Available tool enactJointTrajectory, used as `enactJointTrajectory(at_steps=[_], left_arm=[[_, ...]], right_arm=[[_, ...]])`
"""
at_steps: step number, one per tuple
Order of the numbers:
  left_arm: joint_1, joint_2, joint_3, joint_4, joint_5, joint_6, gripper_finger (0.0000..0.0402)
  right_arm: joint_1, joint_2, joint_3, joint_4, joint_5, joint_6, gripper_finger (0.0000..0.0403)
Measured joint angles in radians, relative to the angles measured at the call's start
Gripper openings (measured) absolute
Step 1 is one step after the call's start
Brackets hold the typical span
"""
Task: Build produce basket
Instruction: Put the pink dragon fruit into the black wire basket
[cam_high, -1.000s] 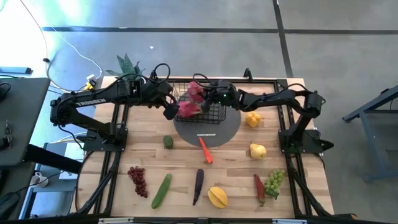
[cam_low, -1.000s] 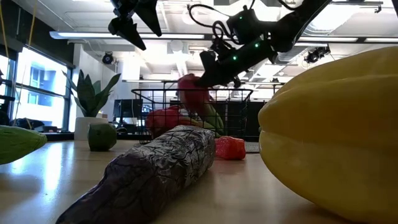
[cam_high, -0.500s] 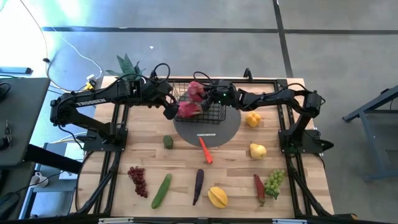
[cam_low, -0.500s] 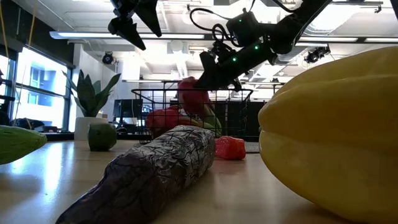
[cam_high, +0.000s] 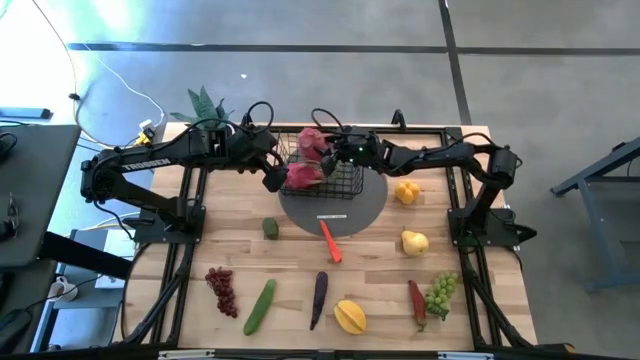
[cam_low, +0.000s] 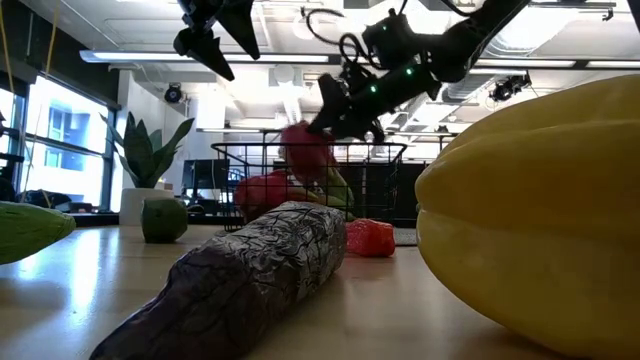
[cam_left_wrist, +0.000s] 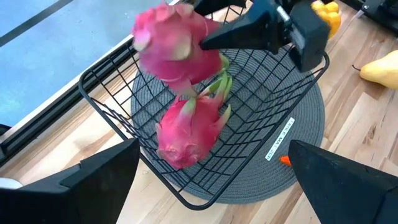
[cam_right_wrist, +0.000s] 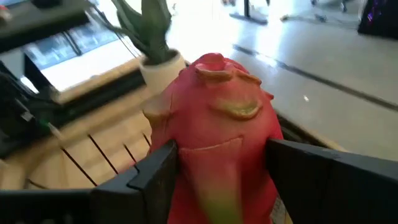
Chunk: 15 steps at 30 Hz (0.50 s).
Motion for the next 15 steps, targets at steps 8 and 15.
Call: enactJointTrajectory(at_steps=[8,15], left_arm=[[0.000,0.000,0.000,0.000,0.000,0.000,0.0400],[0.000,0.000,0.000,0.000,0.000,0.000,0.0400]], right_arm=[[0.003,0.000,0.074,-0.096,-0.003,-0.045,0.0216],[0.005,0.000,0.085,-0.109,0.004,-0.041,0.0216]])
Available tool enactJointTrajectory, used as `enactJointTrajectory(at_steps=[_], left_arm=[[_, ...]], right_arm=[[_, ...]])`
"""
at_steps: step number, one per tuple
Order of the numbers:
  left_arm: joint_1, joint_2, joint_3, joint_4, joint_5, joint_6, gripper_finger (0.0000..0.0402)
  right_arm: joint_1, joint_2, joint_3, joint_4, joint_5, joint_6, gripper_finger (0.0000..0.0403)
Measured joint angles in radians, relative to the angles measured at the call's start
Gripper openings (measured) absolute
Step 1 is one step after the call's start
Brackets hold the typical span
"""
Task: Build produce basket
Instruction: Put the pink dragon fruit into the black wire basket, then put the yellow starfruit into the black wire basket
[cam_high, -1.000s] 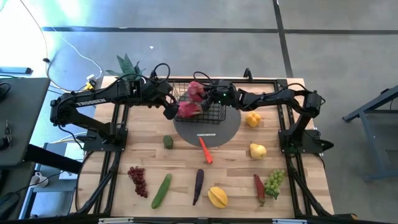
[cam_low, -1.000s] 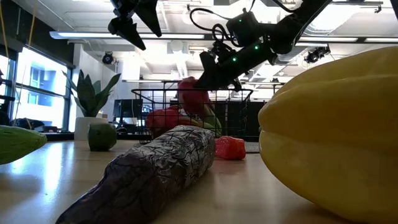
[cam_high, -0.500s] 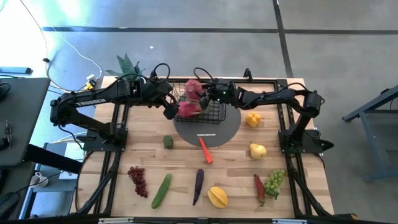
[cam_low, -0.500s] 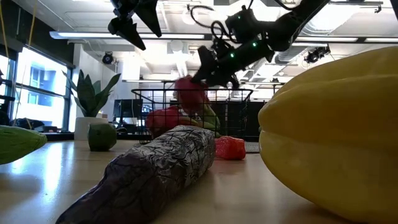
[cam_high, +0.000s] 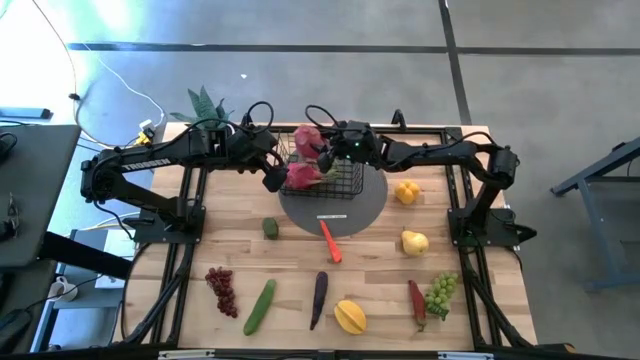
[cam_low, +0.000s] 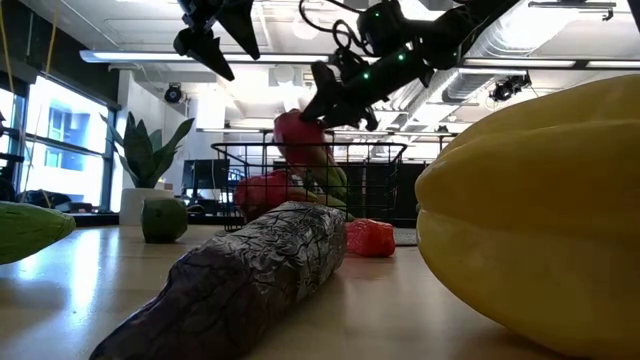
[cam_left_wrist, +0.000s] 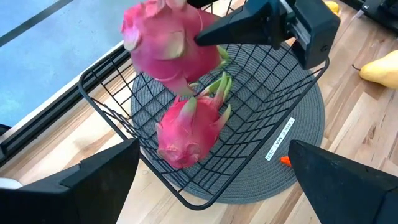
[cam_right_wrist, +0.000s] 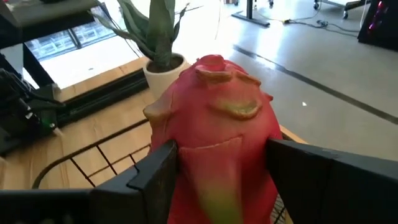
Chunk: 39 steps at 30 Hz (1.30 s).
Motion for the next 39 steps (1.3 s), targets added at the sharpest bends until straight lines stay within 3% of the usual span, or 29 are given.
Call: enactJointTrajectory(at_steps=[8,13,22,33,39], left_arm=[[0.000,0.000,0.000,0.000,0.000,0.000,0.0400],[0.000,0.000,0.000,0.000,0.000,0.000,0.0400],[0.000,0.000,0.000,0.000,0.000,0.000,0.0400],[0.000,0.000,0.000,0.000,0.001,0.000,0.0400],[0.000,0.000,0.000,-0.004,0.085,0.015,0.0400]], right_arm=[[-0.007,0.000,0.000,0.000,-0.114,0.060,0.0261],[-0.007,0.000,0.000,0.004,-0.073,0.024,0.0289],[-0.004,-0.006,0.031,-0.029,-0.044,-0.009,0.0291],[0.022,-0.010,0.260,-0.447,-0.022,0.019,0.0291],[0.022,-0.010,0.379,-0.641,-0.018,0.090,0.0291]])
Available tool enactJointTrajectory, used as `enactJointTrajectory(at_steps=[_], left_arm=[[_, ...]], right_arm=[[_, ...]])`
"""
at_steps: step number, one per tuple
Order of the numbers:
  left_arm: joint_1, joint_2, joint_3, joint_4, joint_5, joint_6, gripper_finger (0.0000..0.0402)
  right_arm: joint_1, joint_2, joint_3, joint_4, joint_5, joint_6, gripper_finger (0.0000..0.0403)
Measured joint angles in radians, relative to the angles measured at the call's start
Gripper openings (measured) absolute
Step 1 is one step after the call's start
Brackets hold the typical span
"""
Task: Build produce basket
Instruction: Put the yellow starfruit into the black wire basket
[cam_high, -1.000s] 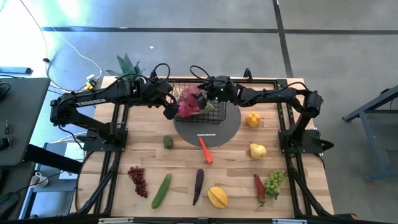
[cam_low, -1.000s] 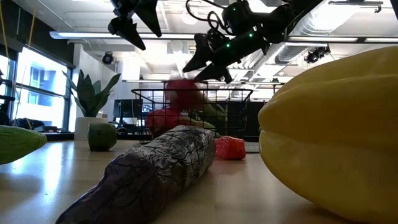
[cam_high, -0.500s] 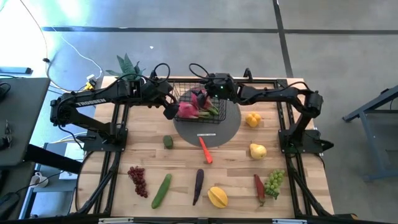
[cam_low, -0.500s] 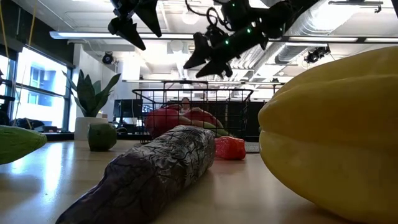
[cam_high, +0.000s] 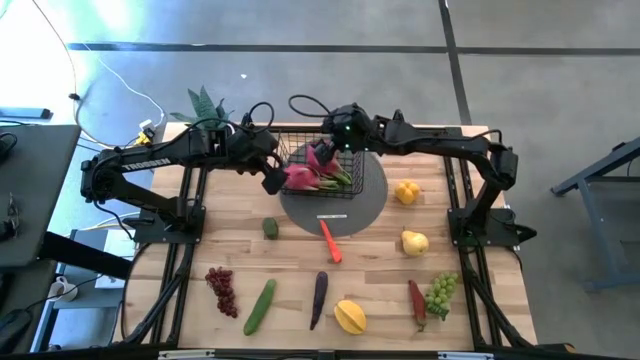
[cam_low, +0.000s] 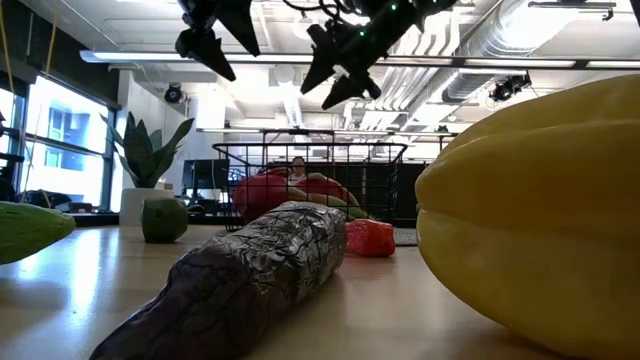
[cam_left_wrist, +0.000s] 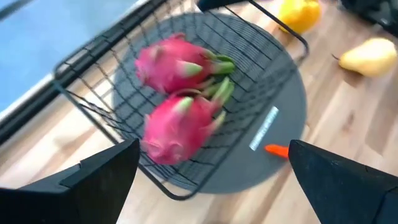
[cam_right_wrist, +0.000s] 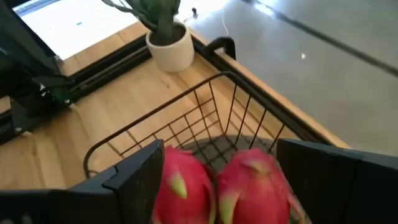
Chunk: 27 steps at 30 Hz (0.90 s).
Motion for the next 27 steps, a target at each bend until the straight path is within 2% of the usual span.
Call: enactJointTrajectory(at_steps=[8,14,19,27], left_arm=[[-0.065,0.000,0.000,-0.088,0.026,0.004,0.0400],[-0.152,0.000,0.000,-0.164,0.026,-0.118,0.0400],[-0.238,0.000,0.000,-0.199,0.022,-0.225,0.0400],[-0.380,0.000,0.000,-0.199,0.019,-0.405,0.0400]], right_arm=[[0.003,0.000,0.150,-0.222,-0.001,0.094,0.0291],[0.010,0.000,0.275,-0.396,0.000,0.120,0.0291],[0.027,0.000,0.375,-0.523,0.000,0.080,0.0291],[0.081,0.000,0.430,-0.685,-0.002,0.043,0.0291]])
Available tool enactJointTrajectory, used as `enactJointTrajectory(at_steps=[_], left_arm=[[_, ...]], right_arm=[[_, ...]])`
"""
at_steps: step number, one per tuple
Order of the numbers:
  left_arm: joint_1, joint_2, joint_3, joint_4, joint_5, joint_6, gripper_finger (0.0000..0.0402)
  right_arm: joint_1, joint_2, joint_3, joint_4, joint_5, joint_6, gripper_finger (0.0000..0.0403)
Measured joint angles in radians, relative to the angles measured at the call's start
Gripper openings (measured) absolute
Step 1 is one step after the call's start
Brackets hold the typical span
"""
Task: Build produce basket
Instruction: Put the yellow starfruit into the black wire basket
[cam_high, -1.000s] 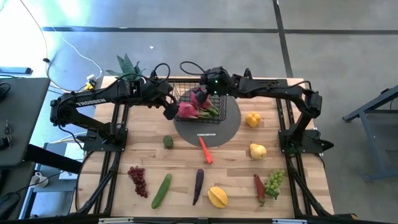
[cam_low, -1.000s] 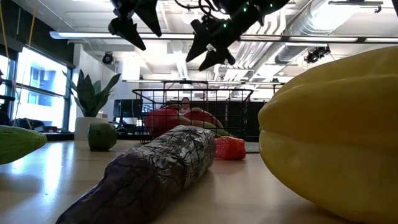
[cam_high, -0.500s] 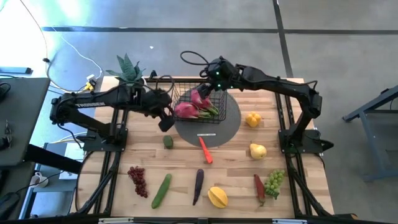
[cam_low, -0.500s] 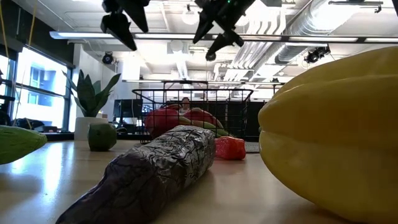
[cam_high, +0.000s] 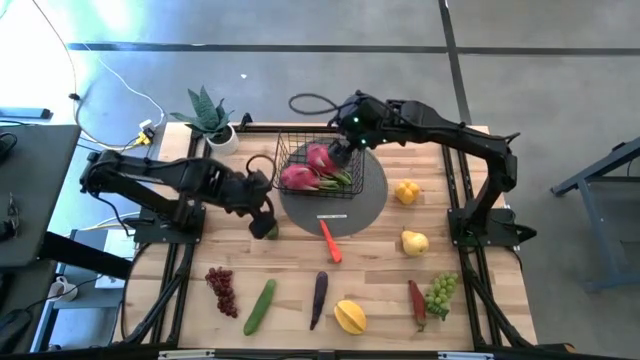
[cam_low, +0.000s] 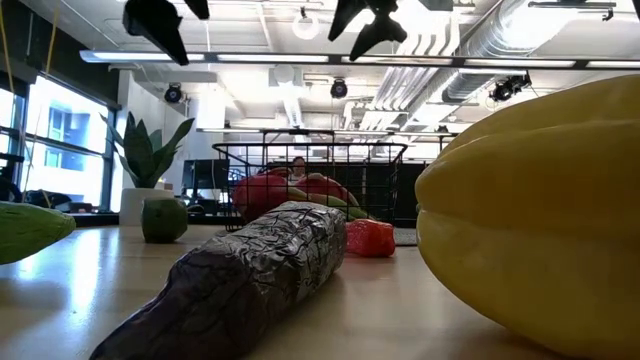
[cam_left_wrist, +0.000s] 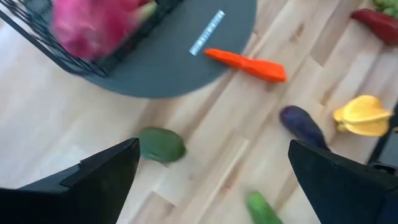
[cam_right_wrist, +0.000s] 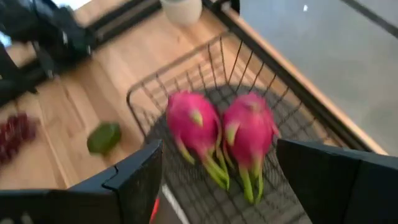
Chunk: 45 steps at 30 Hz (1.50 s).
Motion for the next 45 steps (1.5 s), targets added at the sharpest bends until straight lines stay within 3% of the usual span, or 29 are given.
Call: enactJointTrajectory(at_steps=[19,29,45], left_arm=[[-0.273,0.012,0.000,0.002,-0.063,-0.439,0.0400],[-0.380,0.085,0.000,0.005,-0.058,-0.554,0.0400],[-0.474,0.207,0.000,0.009,-0.051,-0.609,0.0400]], right_arm=[[0.205,0.000,-0.002,-0.274,0.000,0.015,0.0291],[0.338,0.000,-0.002,-0.315,0.009,0.125,0.0291],[0.552,0.001,-0.010,-0.511,0.196,0.378,0.0291]])
